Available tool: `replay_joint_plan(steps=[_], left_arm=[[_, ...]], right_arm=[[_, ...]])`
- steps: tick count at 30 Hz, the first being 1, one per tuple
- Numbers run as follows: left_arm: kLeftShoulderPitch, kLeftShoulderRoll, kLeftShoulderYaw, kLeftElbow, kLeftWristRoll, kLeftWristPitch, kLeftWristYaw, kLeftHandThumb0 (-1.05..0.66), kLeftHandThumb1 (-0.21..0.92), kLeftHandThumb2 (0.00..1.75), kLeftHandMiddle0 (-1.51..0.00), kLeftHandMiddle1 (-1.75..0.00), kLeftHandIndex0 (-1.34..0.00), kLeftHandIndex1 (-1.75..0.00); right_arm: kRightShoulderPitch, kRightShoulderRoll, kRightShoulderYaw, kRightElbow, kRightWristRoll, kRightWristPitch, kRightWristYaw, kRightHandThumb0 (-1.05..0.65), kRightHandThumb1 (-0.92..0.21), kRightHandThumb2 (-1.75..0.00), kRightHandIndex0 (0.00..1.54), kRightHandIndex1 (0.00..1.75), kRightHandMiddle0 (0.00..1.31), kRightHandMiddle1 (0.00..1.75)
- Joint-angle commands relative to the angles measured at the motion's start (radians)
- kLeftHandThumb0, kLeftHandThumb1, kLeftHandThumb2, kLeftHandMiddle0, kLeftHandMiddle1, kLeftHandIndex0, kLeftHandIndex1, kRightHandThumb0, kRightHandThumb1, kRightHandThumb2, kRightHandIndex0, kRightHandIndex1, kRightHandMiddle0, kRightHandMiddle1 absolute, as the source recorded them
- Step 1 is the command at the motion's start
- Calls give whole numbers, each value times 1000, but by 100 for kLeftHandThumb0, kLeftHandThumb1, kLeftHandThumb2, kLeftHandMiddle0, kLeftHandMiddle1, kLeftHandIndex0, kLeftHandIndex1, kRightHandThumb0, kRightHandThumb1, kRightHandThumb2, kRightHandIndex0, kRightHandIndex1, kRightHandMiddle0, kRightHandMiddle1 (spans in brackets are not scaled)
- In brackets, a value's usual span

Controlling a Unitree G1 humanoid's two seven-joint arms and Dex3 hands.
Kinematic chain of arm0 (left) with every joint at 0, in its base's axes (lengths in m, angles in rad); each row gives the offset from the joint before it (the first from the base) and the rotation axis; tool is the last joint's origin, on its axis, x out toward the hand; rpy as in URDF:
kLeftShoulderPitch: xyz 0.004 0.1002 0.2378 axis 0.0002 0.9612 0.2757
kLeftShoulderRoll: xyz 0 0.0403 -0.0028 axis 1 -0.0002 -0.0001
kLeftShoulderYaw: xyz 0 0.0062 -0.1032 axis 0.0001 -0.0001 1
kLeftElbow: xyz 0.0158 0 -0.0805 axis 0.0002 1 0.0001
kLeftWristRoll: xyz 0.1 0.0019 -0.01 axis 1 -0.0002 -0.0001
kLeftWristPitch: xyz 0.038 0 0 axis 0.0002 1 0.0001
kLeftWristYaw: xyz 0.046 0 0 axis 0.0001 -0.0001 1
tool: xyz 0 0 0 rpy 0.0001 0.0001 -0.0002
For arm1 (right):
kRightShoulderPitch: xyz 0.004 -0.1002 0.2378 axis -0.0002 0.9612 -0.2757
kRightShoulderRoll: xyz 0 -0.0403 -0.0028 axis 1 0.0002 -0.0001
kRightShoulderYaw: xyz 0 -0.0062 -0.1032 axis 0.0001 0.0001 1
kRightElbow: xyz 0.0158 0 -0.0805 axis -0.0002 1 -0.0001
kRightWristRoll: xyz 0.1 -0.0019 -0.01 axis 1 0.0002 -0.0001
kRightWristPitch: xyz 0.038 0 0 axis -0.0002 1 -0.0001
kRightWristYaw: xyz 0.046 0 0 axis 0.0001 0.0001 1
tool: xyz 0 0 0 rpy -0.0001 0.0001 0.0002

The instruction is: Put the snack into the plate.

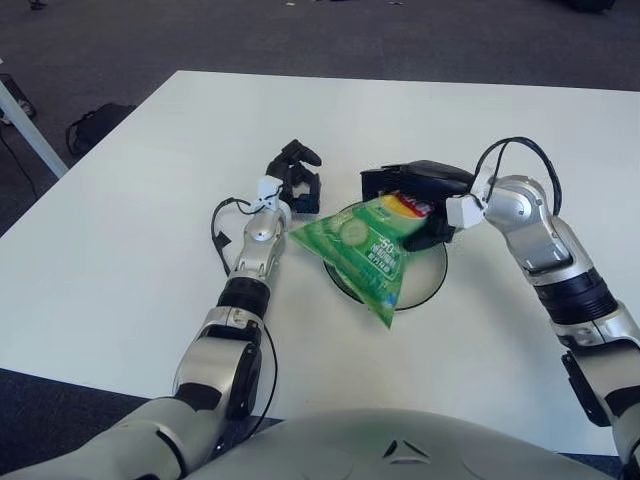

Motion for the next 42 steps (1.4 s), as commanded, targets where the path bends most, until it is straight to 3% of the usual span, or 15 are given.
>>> replay_joint_plan(steps=[1, 3, 9, 15, 20, 23, 27, 31, 33, 36, 40, 42], left_arm=[[80, -3, -1, 44, 5, 14, 9, -1, 18, 148, -60, -175, -59, -175], [80, -3, -1, 44, 4, 20, 8, -1, 17, 149, -61, -175, -59, -175], [72, -2, 2, 55, -1, 41, 1, -1, 14, 153, -63, -175, -62, -175], [64, -3, 9, 68, -10, 42, -2, -1, 10, 156, -66, -175, -65, -175], [62, -1, 10, 69, -9, 40, -7, -1, 10, 157, -66, -175, -65, -175], [62, 1, 9, 66, -7, 39, -12, -2, -1, 164, -83, -175, -72, -160], [63, 2, 7, 63, -6, 38, -18, -2, -5, 167, -90, -175, -75, -155], [63, 4, 7, 65, -6, 33, -24, -2, -6, 169, -92, -175, -75, -155], [63, 4, 7, 67, -7, 24, -28, -2, -6, 169, -92, -175, -75, -155], [63, 4, 8, 70, -7, 15, -33, -1, 4, 161, -75, -175, -69, -168], [60, 6, 11, 75, -8, 15, -36, -1, 9, 157, -67, -175, -65, -173], [58, 7, 12, 78, -8, 16, -36, -1, 10, 157, -66, -175, -65, -174]], right_arm=[[-44, -40, 8, -26, 34, 40, 90, -45, -23, -104, 1, 41, 1, 78], [-49, -46, 10, -31, 38, 46, 110, -53, -27, -97, 0, 17, 0, 52], [-106, -69, 6, -22, 70, 48, 186, -71, -39, -79, 0, 2, 0, 25], [-170, -96, -49, -30, 140, 110, 251, -85, -48, -64, 0, 0, 0, 26], [-157, -79, -60, -51, 184, 209, 250, -88, -51, -61, 0, 0, 0, 26], [-169, -76, -79, -65, 244, 303, 272, -87, -51, -59, 0, 0, 0, 22], [-180, -75, -104, -63, 294, 352, 271, -91, -52, -57, 0, 0, 0, 14], [-227, -113, -150, -12, 344, 342, 310, -91, -53, -56, 0, 0, 0, 14], [-264, -147, -186, 81, 382, 309, 365, -92, -52, -56, 0, 0, 0, 14], [-293, -169, -206, 161, 411, 286, 409, -93, -52, -55, 0, 0, 0, 14], [-258, -178, -240, 160, 405, 270, 364, -94, -52, -55, 0, 0, 0, 11], [-190, -204, -306, 161, 415, 235, 332, -93, -52, -55, 0, 0, 0, 12]])
